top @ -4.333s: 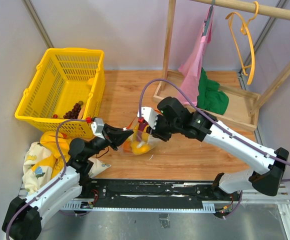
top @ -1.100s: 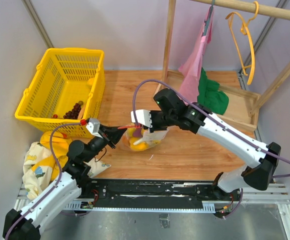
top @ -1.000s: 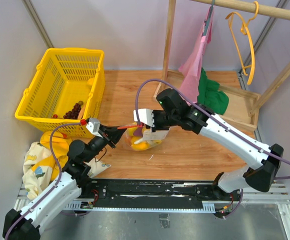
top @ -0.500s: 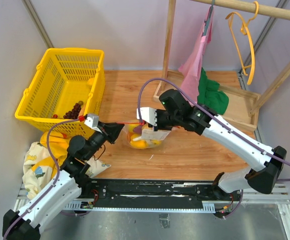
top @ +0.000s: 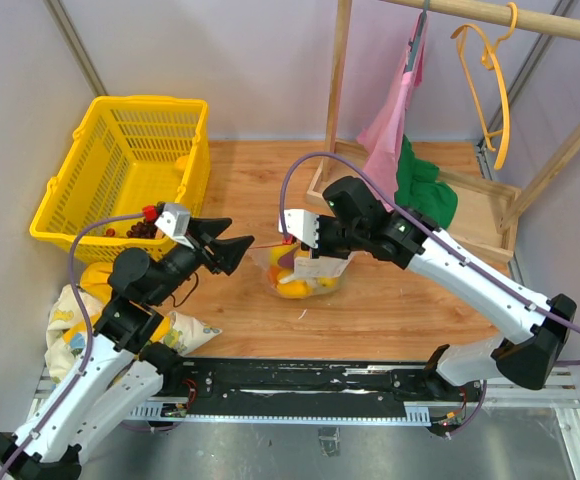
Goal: Place the food in the zip-top bag and seal the zipper
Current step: Zip the zipper food storage bag.
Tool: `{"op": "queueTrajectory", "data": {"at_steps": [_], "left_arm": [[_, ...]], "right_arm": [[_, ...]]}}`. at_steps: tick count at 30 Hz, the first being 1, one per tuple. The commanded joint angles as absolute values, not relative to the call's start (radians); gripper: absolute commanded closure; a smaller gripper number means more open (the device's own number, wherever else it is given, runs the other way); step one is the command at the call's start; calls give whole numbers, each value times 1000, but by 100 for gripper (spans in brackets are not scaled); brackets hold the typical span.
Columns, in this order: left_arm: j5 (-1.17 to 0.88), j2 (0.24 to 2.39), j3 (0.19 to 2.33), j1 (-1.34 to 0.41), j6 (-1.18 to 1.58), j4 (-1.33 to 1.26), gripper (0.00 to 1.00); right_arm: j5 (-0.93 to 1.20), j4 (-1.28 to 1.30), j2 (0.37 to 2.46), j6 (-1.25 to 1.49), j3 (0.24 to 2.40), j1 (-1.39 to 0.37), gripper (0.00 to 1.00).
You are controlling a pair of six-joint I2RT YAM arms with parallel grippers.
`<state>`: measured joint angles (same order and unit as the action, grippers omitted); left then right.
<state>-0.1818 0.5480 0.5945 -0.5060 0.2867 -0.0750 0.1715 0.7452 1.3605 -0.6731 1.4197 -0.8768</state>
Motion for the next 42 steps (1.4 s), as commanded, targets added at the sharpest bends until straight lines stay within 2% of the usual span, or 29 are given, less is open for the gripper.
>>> {"op": "queueTrajectory", "data": {"at_steps": [1,8,13,19,27,30,34,42], "left_arm": [[-388,612,667,-503,149,26,26],[-537,786,787,-529,-74,141,21],[-557,887,842,-581,-331,234,22],[-578,951,862,-600,-448,229,25],[-644,1019,880,-603,-485,232,51],[-654,1028,882,-603,-486,229,68],[-627,1016,876,-603,-495,237,98],[-442,962,839,-604,-469,220,100]], "right_arm": [[173,703,1323,-642,1413,-868,99],[211,658,1296,-634,1373,-869,99],[232,639,1288,-627,1352,-869,99],[263,610,1281,-624,1325,-868,99],[277,602,1283,-623,1319,-869,99],[275,603,1283,-619,1319,-869,99],[245,607,1279,-622,1313,-868,99],[129,645,1241,-626,1284,-847,99]]}}
